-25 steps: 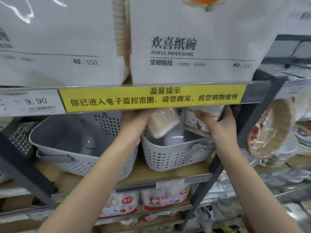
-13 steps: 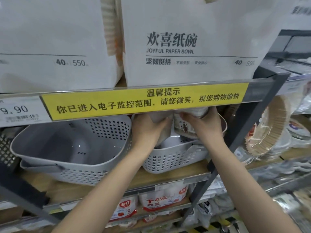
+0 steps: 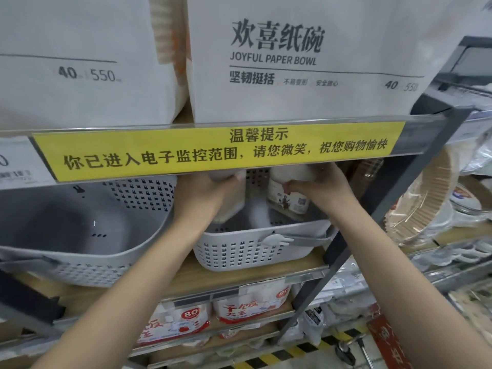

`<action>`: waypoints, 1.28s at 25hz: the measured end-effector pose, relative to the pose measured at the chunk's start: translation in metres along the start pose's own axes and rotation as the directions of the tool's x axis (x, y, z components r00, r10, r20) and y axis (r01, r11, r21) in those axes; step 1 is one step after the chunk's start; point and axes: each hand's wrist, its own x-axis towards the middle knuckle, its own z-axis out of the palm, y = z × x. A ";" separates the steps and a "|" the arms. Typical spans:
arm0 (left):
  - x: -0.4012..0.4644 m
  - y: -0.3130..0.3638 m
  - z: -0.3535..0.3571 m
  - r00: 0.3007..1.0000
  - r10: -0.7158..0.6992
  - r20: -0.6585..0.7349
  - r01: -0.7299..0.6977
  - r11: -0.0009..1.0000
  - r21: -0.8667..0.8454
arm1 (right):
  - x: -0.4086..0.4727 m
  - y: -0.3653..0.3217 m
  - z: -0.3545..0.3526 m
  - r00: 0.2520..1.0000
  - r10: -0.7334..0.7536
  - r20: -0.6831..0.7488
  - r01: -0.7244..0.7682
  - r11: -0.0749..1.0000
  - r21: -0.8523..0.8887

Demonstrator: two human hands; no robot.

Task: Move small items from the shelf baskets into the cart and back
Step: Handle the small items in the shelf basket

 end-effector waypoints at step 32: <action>0.034 -0.006 0.082 0.562 -0.507 0.654 0.361 0.861 0.357 | 0.043 0.020 0.034 0.811 0.445 0.381 -0.161 0.794 -0.587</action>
